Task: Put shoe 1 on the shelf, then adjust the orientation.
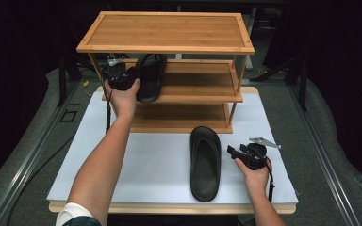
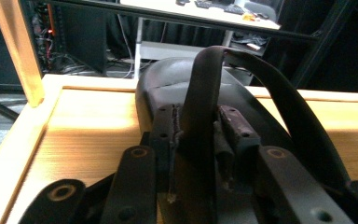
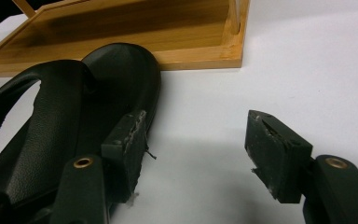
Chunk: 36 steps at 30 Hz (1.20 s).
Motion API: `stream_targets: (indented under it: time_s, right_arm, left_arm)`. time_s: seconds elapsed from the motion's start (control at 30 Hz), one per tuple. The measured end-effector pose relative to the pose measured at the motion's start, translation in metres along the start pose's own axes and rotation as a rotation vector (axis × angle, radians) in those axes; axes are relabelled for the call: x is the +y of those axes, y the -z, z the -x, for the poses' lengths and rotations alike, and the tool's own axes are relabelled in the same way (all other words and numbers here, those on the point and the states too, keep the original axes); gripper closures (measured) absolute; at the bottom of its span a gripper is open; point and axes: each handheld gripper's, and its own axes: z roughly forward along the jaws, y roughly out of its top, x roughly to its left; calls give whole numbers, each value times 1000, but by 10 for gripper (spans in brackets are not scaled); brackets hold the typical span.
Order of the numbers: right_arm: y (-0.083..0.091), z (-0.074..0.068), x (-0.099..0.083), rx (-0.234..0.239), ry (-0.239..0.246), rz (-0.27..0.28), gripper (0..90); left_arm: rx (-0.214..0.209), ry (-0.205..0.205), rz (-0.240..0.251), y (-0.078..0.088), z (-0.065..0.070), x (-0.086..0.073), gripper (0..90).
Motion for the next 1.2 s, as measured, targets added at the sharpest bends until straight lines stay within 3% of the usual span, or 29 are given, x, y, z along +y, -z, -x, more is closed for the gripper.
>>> stream_targets:
  time_s: [0.37,0.5,0.57,0.77,0.93,1.03,1.1,1.13,1.17,1.2]
  right_arm:
    - [6,-12,2,-33,100,26,382]
    - [12,-19,2,-13,139,45,378]
    - [15,-26,2,-35,165,56,375]
    - [21,-42,-2,-20,231,61,353]
    - [30,-55,-6,-13,276,65,353]
    - [34,-59,-7,-21,274,56,363]
    - [37,-62,-6,5,248,34,378]
    - [39,-64,-5,47,218,25,398]
    - [42,-68,-3,79,209,22,422]
    - [43,-71,-2,80,226,15,424]
  left_arm:
    - [-89,-25,40,28,2,-11,513]
    - [-143,-27,65,48,5,-18,501]
    - [-181,-40,74,61,8,-25,497]
    - [-283,-48,82,94,7,-47,526]
    - [-286,-29,62,116,-4,-66,463]
    - [-272,-34,46,123,-11,-78,438]
    - [-256,-36,35,128,-16,-87,435]
    - [-254,-35,14,130,-19,-93,435]
    - [-257,-31,1,132,-21,-97,435]
    - [-261,-27,-7,135,-24,-103,437]
